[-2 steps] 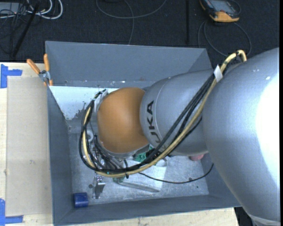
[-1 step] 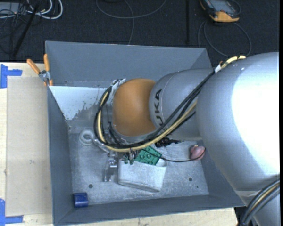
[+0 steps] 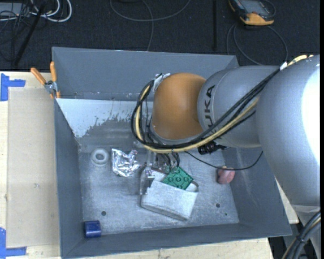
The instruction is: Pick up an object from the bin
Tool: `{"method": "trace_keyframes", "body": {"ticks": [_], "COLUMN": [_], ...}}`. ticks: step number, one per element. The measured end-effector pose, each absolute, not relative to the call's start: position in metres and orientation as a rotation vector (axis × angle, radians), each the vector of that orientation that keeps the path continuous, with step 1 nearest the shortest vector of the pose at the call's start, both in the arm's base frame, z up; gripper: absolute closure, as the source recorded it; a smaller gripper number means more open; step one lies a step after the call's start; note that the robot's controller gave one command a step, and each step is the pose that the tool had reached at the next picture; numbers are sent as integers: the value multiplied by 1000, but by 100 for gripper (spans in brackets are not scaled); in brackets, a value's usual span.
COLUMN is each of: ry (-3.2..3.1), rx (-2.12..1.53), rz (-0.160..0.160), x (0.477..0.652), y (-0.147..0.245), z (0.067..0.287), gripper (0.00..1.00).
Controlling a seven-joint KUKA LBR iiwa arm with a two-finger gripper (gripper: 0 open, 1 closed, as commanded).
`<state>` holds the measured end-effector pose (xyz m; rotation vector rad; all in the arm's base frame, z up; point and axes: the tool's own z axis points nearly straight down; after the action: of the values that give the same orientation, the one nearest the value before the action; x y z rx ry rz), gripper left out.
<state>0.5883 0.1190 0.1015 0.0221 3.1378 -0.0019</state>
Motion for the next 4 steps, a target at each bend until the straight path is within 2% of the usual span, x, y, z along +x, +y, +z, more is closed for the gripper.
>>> {"method": "trace_keyframes", "body": {"ticks": [1, 2, 3, 4], "ry": [3135, 3094, 3081, 3071], "rx": [-149, -492, -560, -555], "rz": [1, 4, 3, 2], "x": [621, 624, 620, 624], "y": [116, 103, 40, 42], "z": [100, 73, 73, 78], "gripper": [0, 0, 0, 100]}}
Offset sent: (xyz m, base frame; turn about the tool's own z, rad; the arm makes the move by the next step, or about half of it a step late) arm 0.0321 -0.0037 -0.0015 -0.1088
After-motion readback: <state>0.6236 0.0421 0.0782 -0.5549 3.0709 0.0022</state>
